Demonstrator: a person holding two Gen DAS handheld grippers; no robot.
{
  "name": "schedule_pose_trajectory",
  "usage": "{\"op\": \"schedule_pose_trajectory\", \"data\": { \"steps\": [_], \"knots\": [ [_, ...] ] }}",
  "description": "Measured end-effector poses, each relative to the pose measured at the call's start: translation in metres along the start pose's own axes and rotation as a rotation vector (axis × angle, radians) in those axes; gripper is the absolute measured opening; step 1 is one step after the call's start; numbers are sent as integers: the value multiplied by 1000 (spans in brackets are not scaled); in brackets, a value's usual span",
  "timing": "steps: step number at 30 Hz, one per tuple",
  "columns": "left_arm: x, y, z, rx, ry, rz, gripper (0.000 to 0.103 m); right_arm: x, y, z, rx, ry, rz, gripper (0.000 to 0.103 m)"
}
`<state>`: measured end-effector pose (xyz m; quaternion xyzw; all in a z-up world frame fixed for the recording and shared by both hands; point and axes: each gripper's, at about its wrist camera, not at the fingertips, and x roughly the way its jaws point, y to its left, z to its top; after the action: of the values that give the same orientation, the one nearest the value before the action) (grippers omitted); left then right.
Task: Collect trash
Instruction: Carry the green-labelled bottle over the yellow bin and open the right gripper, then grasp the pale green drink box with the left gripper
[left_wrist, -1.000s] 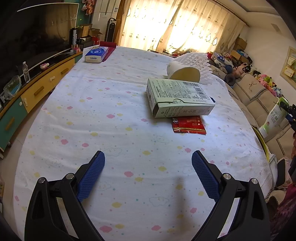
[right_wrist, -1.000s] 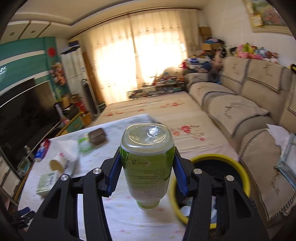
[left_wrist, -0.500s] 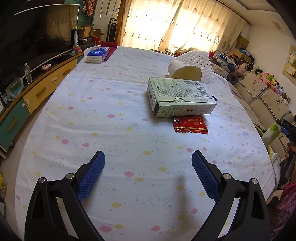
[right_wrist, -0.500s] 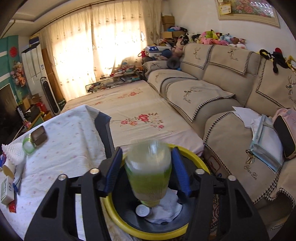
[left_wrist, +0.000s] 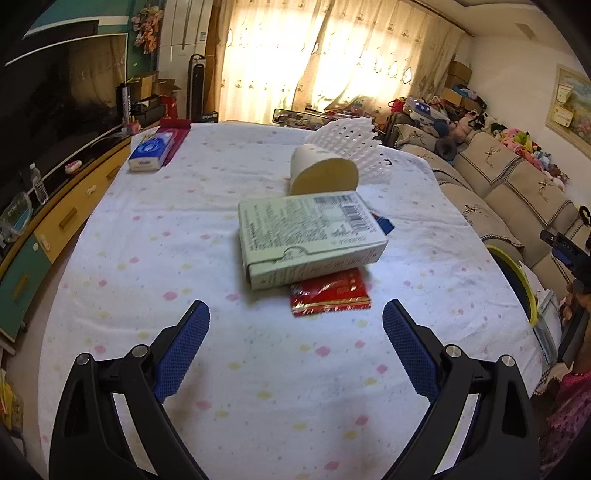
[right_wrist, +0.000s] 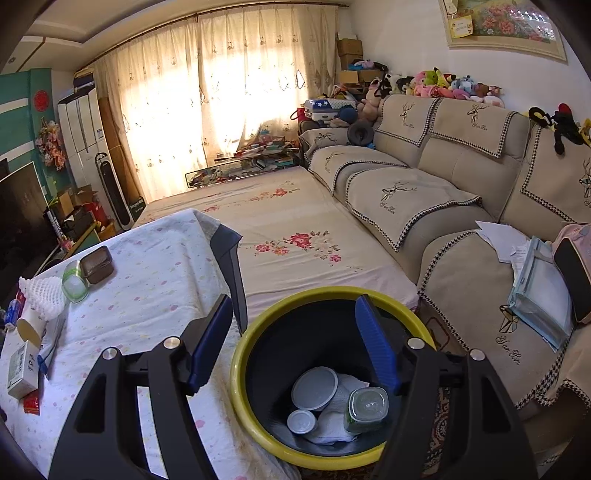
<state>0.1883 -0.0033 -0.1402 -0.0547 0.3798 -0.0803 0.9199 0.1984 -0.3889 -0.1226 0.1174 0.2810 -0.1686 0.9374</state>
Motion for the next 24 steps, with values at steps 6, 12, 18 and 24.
{"op": "schedule_pose_trajectory", "data": {
  "steps": [6,12,18,24],
  "knots": [
    [22,0,35,41,-8,-29,93,2,-1,-3,3,18,33,66],
    [48,8,37,65,64,-64,93,12,-1,-8,6,46,51,66],
    [64,2,32,90,115,-112,93,14,5,-8,4,52,74,66],
    [44,-49,16,187,147,-265,93,8,5,-6,9,42,90,66]
  ]
}}
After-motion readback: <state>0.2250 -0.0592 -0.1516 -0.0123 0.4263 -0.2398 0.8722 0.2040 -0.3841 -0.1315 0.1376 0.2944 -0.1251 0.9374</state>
